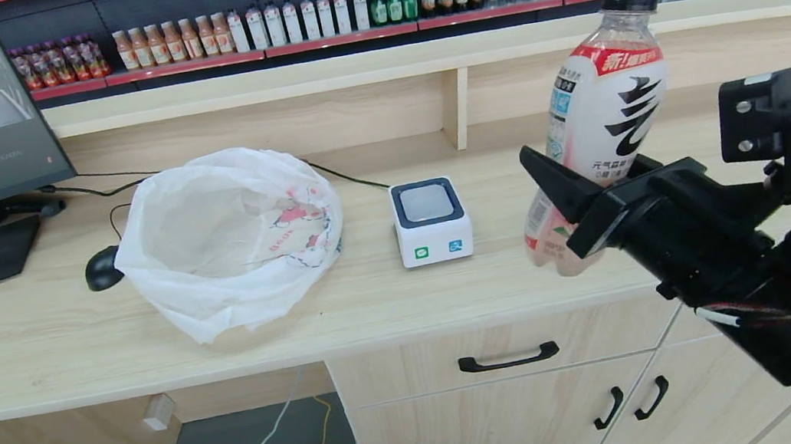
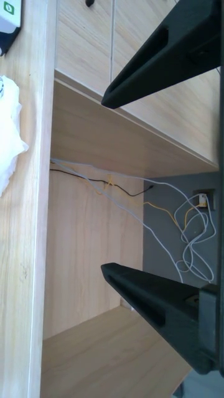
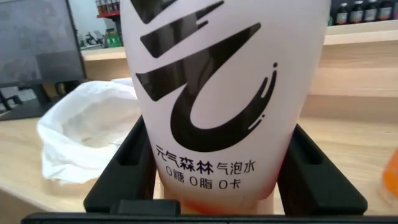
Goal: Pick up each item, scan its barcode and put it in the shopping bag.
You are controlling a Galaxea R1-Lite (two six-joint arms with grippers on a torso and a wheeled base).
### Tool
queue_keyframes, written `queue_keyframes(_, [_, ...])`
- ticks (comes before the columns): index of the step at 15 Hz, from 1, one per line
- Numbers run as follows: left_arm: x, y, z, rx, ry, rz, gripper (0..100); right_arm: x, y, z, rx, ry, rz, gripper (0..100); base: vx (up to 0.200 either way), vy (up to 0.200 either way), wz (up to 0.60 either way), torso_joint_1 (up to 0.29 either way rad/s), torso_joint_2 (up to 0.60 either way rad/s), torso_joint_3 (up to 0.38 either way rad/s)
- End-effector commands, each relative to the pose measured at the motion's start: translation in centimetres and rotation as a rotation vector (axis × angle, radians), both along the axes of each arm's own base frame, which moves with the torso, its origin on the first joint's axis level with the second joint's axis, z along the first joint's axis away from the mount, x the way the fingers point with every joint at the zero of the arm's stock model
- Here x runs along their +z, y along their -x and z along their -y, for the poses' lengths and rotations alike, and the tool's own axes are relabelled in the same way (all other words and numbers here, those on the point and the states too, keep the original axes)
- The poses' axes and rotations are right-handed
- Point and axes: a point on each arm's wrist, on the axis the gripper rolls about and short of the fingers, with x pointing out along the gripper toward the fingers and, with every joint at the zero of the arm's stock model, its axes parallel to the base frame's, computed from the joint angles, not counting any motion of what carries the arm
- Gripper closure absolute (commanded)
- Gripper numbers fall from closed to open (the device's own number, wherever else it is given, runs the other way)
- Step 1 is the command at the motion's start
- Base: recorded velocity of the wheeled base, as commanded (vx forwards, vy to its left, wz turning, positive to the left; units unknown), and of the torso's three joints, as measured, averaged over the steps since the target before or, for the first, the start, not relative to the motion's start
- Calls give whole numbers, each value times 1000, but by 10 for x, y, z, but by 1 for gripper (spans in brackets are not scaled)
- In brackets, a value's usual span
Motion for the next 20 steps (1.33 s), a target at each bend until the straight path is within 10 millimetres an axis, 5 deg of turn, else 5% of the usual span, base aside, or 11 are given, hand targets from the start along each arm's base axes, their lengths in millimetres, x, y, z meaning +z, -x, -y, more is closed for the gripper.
queue_keyframes(1, [0,0,0,0,0,0,0,2,-20,15,-90,0,15,100,0,0,0,0,0,0])
queue_keyframes(11, [0,0,0,0,-1,0,0,8,-51,33,-209,-8,48,100,0,0,0,0,0,0])
queue_keyframes(20, [0,0,0,0,2,0,0,8,-47,33,-199,-8,46,100,0,200,0,2,2,2])
